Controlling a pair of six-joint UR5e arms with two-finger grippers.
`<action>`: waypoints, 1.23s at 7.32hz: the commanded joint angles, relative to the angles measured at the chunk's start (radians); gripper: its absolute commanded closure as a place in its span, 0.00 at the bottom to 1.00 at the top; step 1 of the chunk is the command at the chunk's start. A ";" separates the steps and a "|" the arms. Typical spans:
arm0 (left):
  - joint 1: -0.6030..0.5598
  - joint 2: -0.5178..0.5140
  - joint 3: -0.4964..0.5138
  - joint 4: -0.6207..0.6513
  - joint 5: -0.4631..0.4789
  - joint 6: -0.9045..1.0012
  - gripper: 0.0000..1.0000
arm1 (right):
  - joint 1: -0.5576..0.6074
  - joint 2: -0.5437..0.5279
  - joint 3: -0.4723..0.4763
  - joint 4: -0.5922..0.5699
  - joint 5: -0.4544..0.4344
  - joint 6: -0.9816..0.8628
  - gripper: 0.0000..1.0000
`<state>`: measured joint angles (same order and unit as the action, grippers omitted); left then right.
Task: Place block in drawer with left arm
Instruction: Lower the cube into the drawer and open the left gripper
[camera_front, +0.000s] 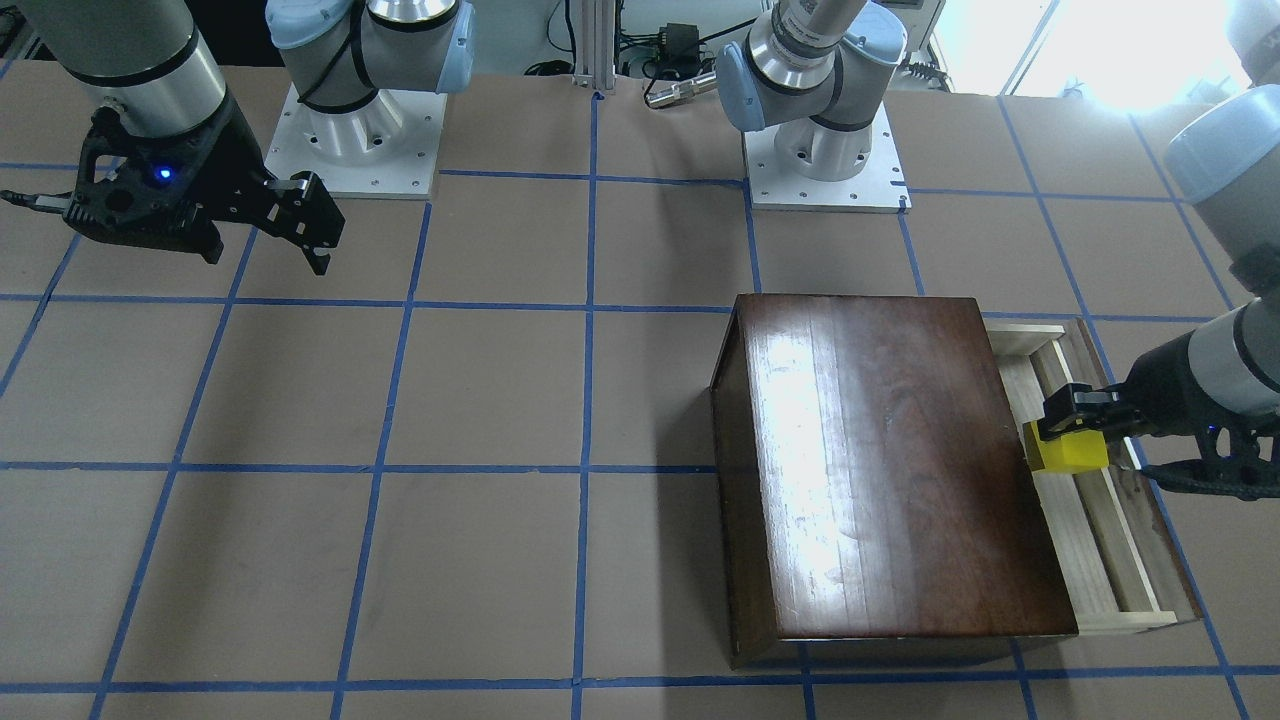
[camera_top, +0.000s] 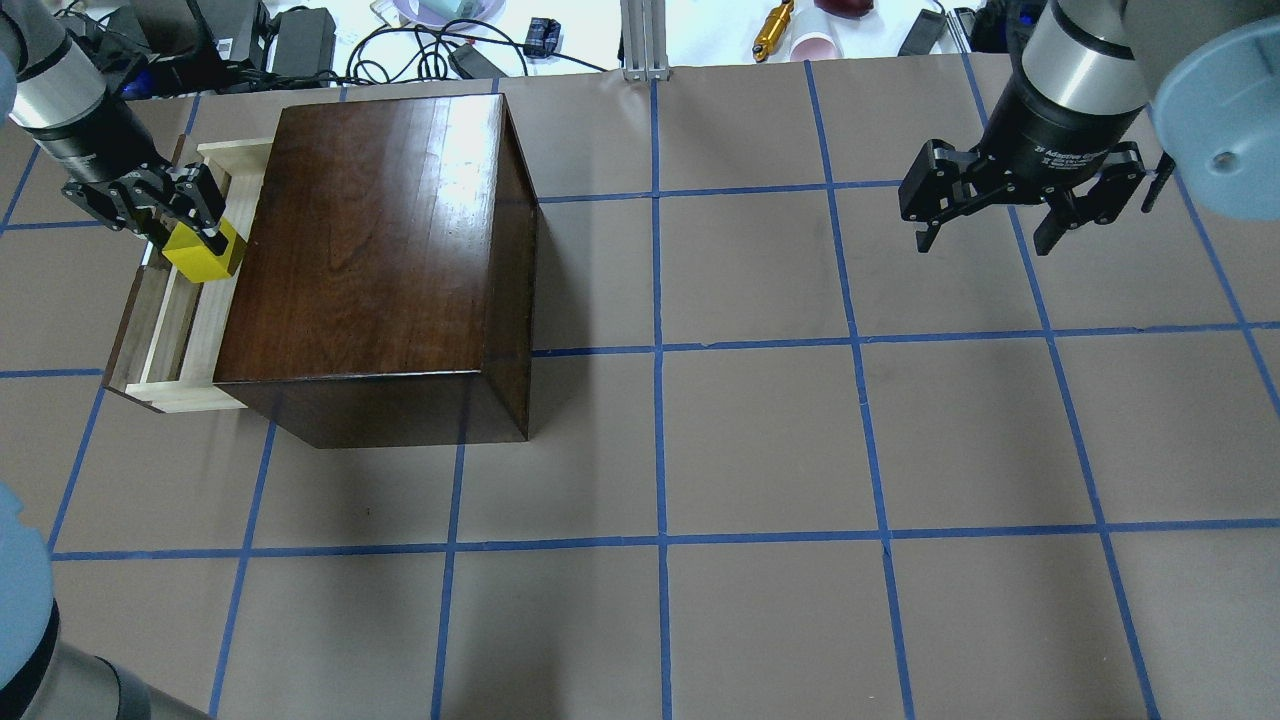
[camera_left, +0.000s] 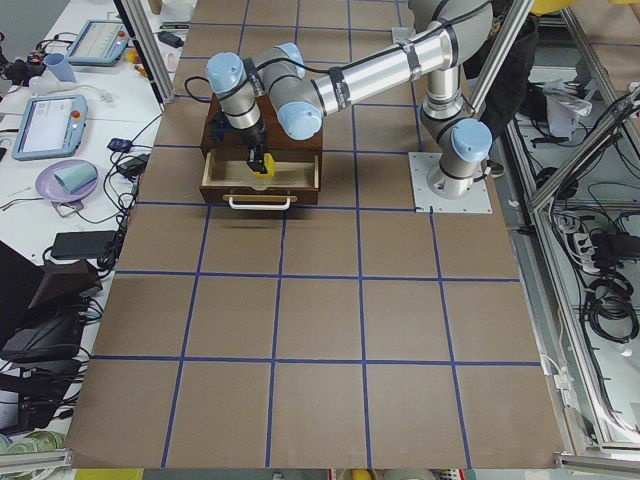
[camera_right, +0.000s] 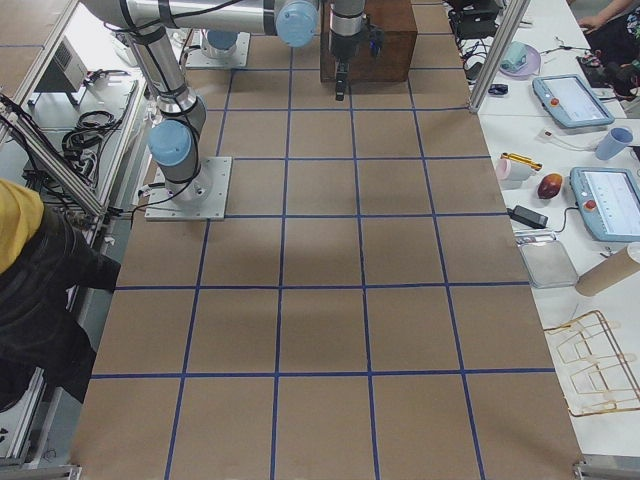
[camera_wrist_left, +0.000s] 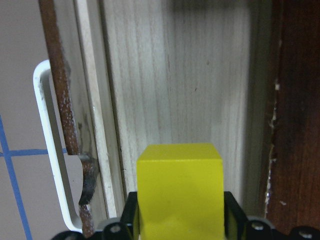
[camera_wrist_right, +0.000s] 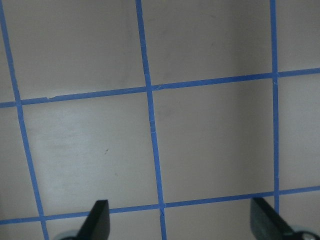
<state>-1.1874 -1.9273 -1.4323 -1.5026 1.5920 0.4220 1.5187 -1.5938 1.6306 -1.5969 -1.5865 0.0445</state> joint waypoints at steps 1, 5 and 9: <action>0.003 -0.013 -0.051 0.100 -0.001 -0.003 0.56 | 0.000 0.000 0.000 0.000 -0.001 0.000 0.00; 0.003 -0.018 -0.074 0.133 -0.006 -0.017 0.12 | 0.000 0.000 0.000 0.000 0.000 0.000 0.00; -0.008 0.063 -0.057 0.081 -0.003 -0.014 0.00 | 0.000 0.000 0.000 0.000 -0.001 0.000 0.00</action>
<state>-1.1900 -1.9033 -1.4949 -1.3914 1.5884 0.4083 1.5187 -1.5938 1.6306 -1.5969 -1.5865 0.0445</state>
